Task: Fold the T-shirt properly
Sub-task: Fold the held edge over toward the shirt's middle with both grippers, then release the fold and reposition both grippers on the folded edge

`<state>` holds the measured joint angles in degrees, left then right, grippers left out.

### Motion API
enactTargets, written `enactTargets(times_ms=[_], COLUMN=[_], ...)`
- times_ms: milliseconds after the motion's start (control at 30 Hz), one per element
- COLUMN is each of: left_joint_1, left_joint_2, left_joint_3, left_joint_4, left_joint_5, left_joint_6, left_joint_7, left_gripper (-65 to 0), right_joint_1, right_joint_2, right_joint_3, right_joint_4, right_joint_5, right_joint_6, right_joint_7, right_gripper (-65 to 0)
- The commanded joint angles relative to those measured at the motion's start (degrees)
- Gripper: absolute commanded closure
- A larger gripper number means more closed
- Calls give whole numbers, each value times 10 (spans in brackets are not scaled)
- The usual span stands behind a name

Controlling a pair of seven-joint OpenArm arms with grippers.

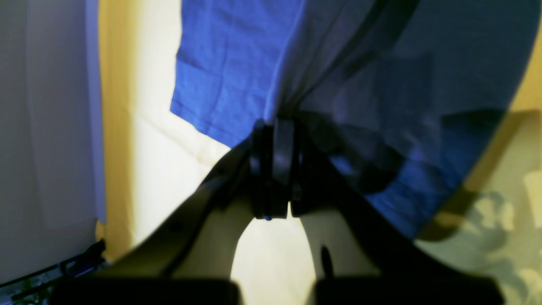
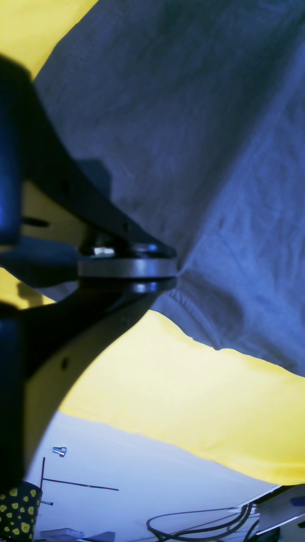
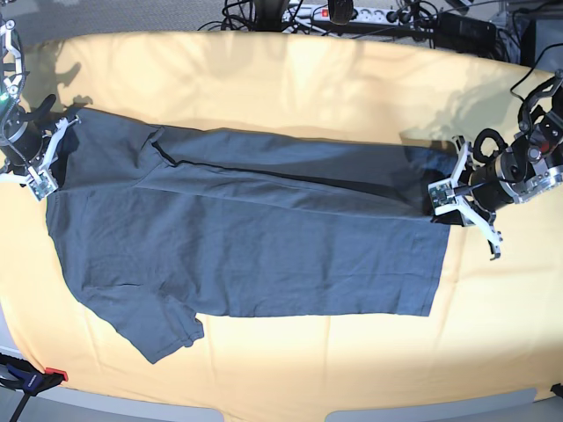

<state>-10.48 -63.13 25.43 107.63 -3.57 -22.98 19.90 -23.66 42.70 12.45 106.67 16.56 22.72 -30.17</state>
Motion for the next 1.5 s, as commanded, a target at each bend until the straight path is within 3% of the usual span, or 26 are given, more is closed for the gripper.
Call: enactTargets(times_ms=[0, 233, 367, 600, 800, 1000, 1233, 1267, 1333, 1367, 1467], left_joint_1=[-12, -12, -12, -12, -12, -22, -36, -38, -47, -53, -74], left_joint_2=[-13, -13, -6, 1, 1, 1, 1, 1, 1, 1, 1], left_joint_3=[-8, -8, -8, -8, -8, -8, -8, -8, -8, -8, -8], left_joint_4=[5, 5, 5, 5, 5, 5, 5, 5, 5, 6, 6], left_joint_5=[12, 42, 54, 82, 98, 104, 70, 64, 47, 37, -10], left_joint_6=[10, 19, 49, 54, 125, 123, 121, 122, 123, 123, 126], left_joint_7=[-8, -34, -42, -40, -33, -34, -34, -34, -29, -18, 32], left_gripper=[0, 0, 0, 0, 0, 0, 0, 0, -136, -215, -392], right_joint_1=[5, 5, 5, 5, 5, 5, 5, 7, 15, 20, 37], right_joint_2=[12, 12, 11, 11, 11, 11, 11, 11, 11, 12, 12], right_joint_3=[7, 7, 7, 7, 7, 7, 7, 7, 7, 7, 7], right_joint_4=[5, 5, 5, 5, 5, 5, 5, 5, 5, 5, 6], right_joint_5=[2, 2, 2, 2, 2, 2, 2, 2, 0, -1, 0], right_joint_6=[-6, -6, -6, -6, -6, -6, -16, -27, -47, -63, -109], right_joint_7=[11, 11, 10, 10, 10, 10, 11, 13, 12, 11, 5], right_gripper=[0, 0, 0, 0, 0, 0, -2, -85, -287, -356, -383])
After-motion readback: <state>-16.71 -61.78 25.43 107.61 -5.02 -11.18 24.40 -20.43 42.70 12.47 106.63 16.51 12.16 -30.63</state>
